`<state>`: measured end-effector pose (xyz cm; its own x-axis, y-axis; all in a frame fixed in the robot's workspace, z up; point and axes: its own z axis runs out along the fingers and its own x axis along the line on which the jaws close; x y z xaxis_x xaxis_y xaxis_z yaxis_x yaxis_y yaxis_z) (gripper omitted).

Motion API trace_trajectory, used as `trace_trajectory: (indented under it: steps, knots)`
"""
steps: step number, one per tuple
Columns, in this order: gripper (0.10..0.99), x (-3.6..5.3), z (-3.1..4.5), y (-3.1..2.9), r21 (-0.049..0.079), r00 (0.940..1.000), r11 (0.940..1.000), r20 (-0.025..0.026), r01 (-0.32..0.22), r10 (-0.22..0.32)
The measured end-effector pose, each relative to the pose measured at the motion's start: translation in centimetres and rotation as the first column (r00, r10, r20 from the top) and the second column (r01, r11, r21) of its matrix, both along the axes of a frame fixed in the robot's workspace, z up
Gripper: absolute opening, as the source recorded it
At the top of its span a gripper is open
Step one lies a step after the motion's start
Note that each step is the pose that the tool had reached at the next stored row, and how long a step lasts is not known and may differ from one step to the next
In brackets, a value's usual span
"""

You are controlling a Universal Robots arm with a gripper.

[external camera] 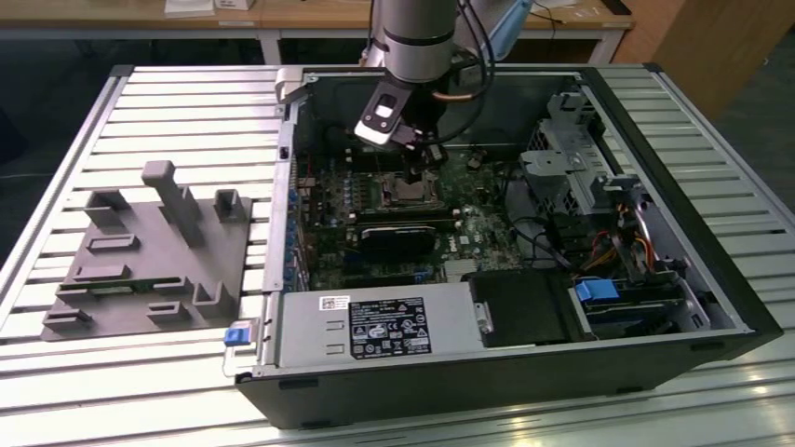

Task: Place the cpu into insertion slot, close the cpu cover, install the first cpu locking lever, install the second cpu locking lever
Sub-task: 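Close the cpu cover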

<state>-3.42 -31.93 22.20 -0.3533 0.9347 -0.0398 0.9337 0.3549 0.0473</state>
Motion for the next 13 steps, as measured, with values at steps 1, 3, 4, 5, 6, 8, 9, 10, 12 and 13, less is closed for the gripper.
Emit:
trace_trajectory:
  steps: [1,3,4,5,6,8,9,10,12,13]
  knots:
    - [0.102,0.00,0.00,0.00,-0.001,0.9998,0.9998,0.0000,-0.018,0.018]
    - [0.102,0.00,0.00,0.00,-0.003,0.9985,0.9985,-0.0001,-0.054,0.054]
    - [0.102,0.00,0.00,0.00,-0.004,0.9974,0.9974,-0.0002,-0.072,0.072]
    - [0.102,0.00,0.00,0.00,-0.005,0.9958,0.9958,-0.0002,-0.091,0.091]
    - [0.102,0.00,0.00,0.00,-0.006,0.9940,0.9940,-0.0003,-0.109,0.109]
    - [0.102,-0.01,0.00,0.00,-0.009,0.9894,0.9894,-0.0006,-0.145,0.145]
    - [0.102,-0.01,-0.01,0.00,-0.010,0.9867,0.9866,-0.0008,-0.163,0.163]
    - [0.102,-0.01,0.00,0.00,-0.011,0.9836,0.9835,-0.0010,-0.181,0.181]
    - [0.102,-0.01,0.00,0.00,-0.013,0.9762,0.9761,-0.0015,-0.217,0.217]
    - [0.102,-0.01,-0.01,0.00,-0.014,0.9722,0.9721,-0.0017,-0.234,0.234]
